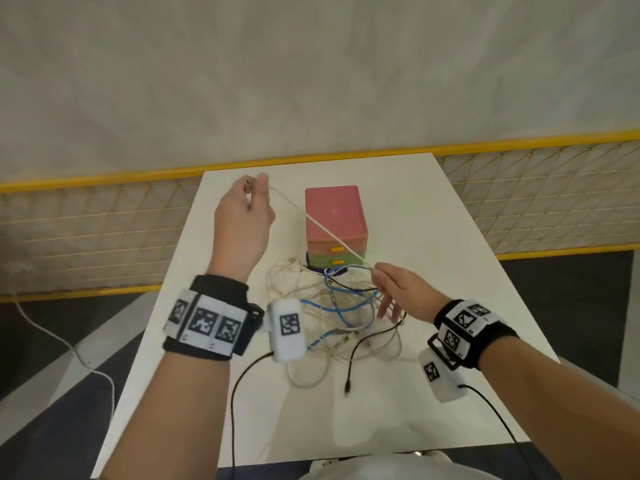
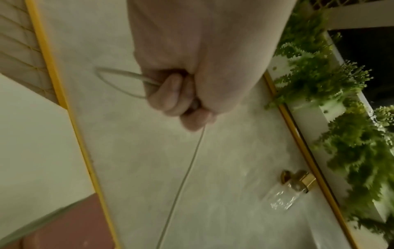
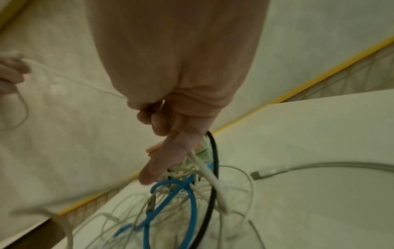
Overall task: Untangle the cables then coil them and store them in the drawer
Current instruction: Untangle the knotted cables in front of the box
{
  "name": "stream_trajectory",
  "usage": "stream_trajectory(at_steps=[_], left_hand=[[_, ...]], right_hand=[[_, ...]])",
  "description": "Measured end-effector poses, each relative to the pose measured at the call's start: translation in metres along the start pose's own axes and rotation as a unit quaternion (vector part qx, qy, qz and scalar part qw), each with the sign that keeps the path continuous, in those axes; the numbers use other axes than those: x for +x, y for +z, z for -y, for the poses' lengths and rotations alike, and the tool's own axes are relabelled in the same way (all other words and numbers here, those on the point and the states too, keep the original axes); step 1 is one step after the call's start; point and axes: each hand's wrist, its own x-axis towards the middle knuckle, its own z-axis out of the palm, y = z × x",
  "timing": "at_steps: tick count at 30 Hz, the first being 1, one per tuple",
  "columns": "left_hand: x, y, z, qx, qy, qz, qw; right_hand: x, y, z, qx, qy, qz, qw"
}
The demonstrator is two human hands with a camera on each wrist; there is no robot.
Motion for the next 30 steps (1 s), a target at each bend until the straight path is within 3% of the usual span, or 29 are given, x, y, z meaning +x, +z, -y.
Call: stream_trajectory(at_steps=[2,4,6,8,10,13,18,21,23,28,30], left_hand=[[0.000,-0.002,0.009,0.069,-0.012,0.044,0.997],[-0.014,0.009,0.015,0.135,0.024,0.093,0.986],[-0.035,0.028,0.018,0.141,0.055,0.199,0.968],[-0.054,0.050,0.021,0.143,0.041,0.317,0.937],[-0.064,0.063,0.026,0.159,0.021,0.384,0.909],[-0.059,0.061,0.025,0.157,0.047,0.349,0.923],[-0.030,0.028,0.021,0.132,0.078,0.152,0.976],[-0.028,0.021,0.035,0.172,0.060,0.113,0.977],[-0.037,0.027,0.036,0.171,0.065,0.141,0.973],[-0.063,0.061,0.034,0.201,0.052,0.324,0.923],[-0.064,0.064,0.034,0.200,0.052,0.322,0.924]], right_hand=[[-0.001,0.004,-0.008,-0.018,0.008,-0.011,1.000],[0.000,0.005,-0.004,-0.047,-0.007,-0.021,0.999],[0.003,0.005,0.003,-0.078,-0.032,-0.026,0.996],[0.004,0.004,0.010,-0.108,-0.059,-0.024,0.992],[0.005,0.002,0.016,-0.113,-0.092,-0.020,0.989],[0.004,0.001,0.016,-0.118,-0.124,-0.013,0.985],[0.001,-0.005,-0.005,-0.119,-0.075,-0.028,0.990],[0.002,-0.005,-0.004,-0.136,-0.085,-0.042,0.986],[0.006,-0.004,0.002,-0.148,-0.095,-0.050,0.983],[0.006,0.001,0.019,-0.174,-0.153,-0.062,0.971],[0.005,0.004,0.019,-0.177,-0.173,-0.081,0.966]])
